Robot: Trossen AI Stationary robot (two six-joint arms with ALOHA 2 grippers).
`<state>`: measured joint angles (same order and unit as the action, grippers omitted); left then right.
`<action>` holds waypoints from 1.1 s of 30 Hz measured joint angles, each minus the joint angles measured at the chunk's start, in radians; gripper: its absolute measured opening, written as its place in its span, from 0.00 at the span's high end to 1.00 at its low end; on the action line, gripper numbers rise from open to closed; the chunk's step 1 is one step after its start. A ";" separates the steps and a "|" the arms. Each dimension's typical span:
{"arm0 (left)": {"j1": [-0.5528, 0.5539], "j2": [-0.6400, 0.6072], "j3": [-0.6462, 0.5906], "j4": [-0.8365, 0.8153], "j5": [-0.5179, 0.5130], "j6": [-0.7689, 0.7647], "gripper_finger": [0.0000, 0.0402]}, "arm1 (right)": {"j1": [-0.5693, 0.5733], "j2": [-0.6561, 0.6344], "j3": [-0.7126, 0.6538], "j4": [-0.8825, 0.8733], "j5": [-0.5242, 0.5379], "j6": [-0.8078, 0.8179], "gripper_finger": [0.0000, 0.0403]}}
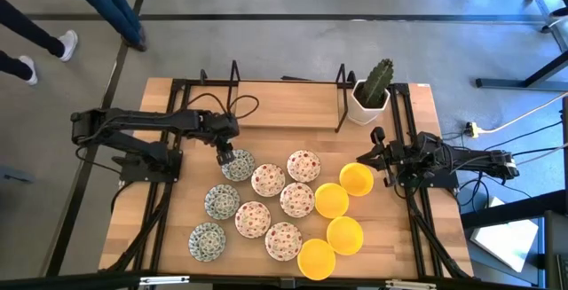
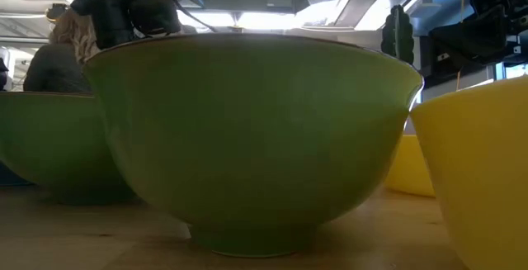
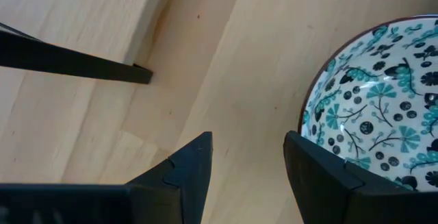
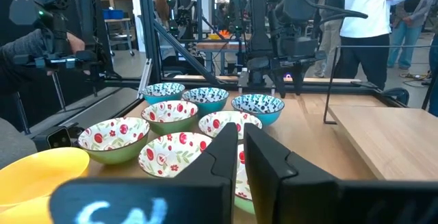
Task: Pick & Place Mini bowls
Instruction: Put the blue patterned bowl on the shelf
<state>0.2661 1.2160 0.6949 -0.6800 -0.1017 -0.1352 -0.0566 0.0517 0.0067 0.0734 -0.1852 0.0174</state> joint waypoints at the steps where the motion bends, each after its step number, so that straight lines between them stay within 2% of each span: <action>1: 0.000 0.000 0.000 0.000 0.000 0.000 0.57 | 0.000 0.000 0.000 0.000 0.000 0.000 0.93; 10: -0.015 0.000 0.000 0.003 0.071 0.000 0.56 | 0.000 0.000 0.000 0.000 0.000 0.000 0.93; 16: -0.024 0.003 0.000 0.003 0.052 0.000 0.56 | 0.000 0.000 0.000 0.000 0.000 0.000 0.93; 27: -0.025 0.103 0.000 0.009 0.017 0.018 0.56 | 0.000 0.000 0.000 0.000 0.001 0.000 0.93; 33: -0.025 0.117 0.000 0.022 0.017 0.026 0.57 | 0.000 0.000 0.000 0.000 0.001 -0.002 0.93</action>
<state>0.2409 1.3334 0.6949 -0.6579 -0.0850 -0.1089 -0.0563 0.0517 0.0067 0.0734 -0.1844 0.0151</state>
